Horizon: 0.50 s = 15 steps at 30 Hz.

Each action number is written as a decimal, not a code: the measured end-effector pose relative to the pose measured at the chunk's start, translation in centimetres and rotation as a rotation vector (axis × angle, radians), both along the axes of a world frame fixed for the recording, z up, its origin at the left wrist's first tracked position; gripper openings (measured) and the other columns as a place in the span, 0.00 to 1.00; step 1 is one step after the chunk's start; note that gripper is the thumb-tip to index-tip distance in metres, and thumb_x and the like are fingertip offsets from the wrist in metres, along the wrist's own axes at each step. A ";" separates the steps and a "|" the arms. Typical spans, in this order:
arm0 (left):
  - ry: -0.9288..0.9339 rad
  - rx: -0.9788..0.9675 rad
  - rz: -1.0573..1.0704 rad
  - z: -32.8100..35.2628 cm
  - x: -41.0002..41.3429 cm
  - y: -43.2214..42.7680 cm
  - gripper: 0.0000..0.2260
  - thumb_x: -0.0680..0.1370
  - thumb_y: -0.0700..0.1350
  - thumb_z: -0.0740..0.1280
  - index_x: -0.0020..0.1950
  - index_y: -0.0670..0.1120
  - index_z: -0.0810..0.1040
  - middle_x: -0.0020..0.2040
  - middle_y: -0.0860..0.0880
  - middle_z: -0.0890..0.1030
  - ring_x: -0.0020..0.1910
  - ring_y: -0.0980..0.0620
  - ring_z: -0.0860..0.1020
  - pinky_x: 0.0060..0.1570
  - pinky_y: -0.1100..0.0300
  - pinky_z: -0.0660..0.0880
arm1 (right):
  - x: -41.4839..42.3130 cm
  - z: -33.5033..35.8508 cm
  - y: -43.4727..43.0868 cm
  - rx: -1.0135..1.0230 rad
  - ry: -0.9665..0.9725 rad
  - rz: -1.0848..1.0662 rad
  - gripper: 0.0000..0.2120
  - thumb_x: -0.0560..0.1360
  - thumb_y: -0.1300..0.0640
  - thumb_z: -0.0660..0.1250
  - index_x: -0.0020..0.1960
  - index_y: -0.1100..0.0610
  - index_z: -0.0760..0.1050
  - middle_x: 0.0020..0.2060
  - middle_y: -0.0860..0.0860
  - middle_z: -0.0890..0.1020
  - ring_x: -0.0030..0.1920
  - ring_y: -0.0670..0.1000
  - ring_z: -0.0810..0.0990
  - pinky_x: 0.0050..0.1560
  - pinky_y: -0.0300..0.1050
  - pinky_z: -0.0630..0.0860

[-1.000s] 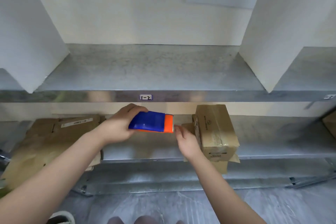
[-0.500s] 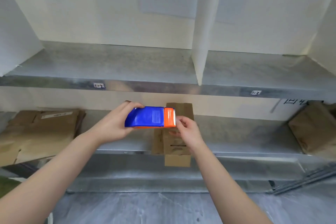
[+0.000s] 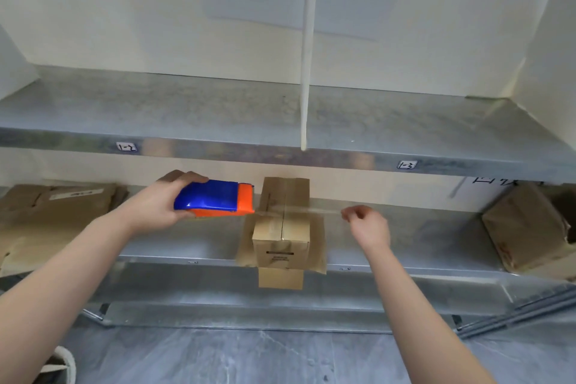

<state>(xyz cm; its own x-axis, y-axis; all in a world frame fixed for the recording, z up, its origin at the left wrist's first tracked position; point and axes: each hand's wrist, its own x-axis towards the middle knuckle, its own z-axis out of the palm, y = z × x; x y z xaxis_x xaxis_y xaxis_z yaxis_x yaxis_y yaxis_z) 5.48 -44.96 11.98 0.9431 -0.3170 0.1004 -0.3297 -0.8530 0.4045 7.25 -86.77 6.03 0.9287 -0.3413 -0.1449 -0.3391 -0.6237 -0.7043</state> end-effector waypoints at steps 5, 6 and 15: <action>0.089 0.019 0.016 -1.4 2.7 0.1 0.29 0.71 0.44 0.75 0.58 0.70 0.63 0.62 0.52 0.70 0.61 0.51 0.71 0.60 0.57 0.69 | 2.2 -2.3 0.7 -0.043 0.062 0.070 0.12 0.77 0.49 0.61 0.51 0.50 0.83 0.53 0.49 0.84 0.56 0.55 0.80 0.49 0.43 0.73; 0.105 0.030 0.014 -1.8 3.1 0.2 0.28 0.72 0.44 0.74 0.58 0.69 0.63 0.63 0.52 0.70 0.61 0.51 0.71 0.60 0.57 0.69 | 2.4 -2.9 0.9 -0.056 0.088 0.091 0.12 0.78 0.49 0.61 0.52 0.50 0.83 0.53 0.49 0.84 0.56 0.54 0.81 0.49 0.43 0.74; 0.260 0.049 -0.004 -4.6 5.2 0.4 0.26 0.73 0.49 0.72 0.58 0.73 0.62 0.63 0.58 0.69 0.59 0.57 0.71 0.60 0.58 0.71 | 2.0 -8.6 4.6 0.039 0.199 0.078 0.13 0.81 0.48 0.60 0.55 0.53 0.81 0.48 0.51 0.84 0.46 0.52 0.80 0.44 0.42 0.75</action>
